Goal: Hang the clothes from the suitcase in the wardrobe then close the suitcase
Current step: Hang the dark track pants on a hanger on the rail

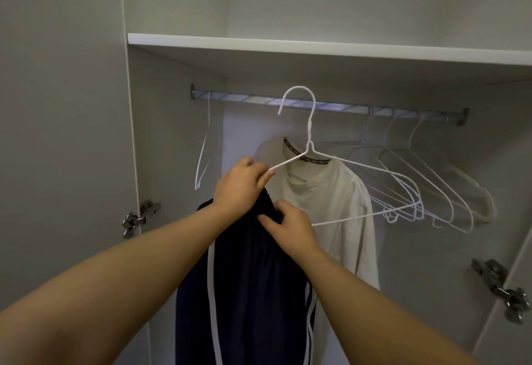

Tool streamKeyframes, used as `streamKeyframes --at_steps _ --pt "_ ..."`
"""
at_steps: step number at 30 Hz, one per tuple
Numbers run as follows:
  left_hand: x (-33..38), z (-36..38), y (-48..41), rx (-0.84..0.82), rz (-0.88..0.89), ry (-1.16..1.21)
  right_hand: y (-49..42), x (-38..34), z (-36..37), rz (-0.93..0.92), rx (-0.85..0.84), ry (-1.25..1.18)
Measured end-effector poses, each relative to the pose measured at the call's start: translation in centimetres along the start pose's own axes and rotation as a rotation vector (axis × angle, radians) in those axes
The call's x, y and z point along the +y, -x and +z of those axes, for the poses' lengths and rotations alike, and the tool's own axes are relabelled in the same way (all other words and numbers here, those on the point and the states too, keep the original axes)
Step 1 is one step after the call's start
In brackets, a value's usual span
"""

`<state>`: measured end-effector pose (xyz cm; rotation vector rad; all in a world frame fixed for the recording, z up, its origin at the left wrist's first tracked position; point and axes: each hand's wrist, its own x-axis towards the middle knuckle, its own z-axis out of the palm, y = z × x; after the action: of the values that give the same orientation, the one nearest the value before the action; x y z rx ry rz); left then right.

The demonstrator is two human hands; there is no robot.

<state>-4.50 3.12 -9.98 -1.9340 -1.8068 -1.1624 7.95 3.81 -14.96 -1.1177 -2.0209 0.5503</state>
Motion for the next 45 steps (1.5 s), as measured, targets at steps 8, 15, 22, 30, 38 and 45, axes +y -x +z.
streamKeyframes --at_steps 8,15,22,30,38,45 --pt "-0.2 -1.2 -1.0 0.159 -0.314 0.08 1.4 1.8 2.2 -0.097 0.013 0.072" --pt "-2.3 -2.6 -0.6 0.244 -0.224 0.095 1.9 6.6 1.4 0.139 -0.559 0.278" --pt "-6.9 -4.1 1.8 0.264 0.272 -0.218 -0.3 6.6 -3.4 -0.063 -0.297 0.646" --pt "-11.5 -5.7 3.8 0.212 0.346 -0.393 -1.0 6.5 -6.1 -0.164 -0.165 0.789" --pt "-13.9 -7.9 5.1 0.155 0.475 -0.458 -0.8 6.3 -8.8 -0.13 -0.176 0.913" --pt "-13.6 -5.8 5.7 0.082 0.521 -0.507 -1.2 4.4 -8.1 -0.169 -0.209 0.947"
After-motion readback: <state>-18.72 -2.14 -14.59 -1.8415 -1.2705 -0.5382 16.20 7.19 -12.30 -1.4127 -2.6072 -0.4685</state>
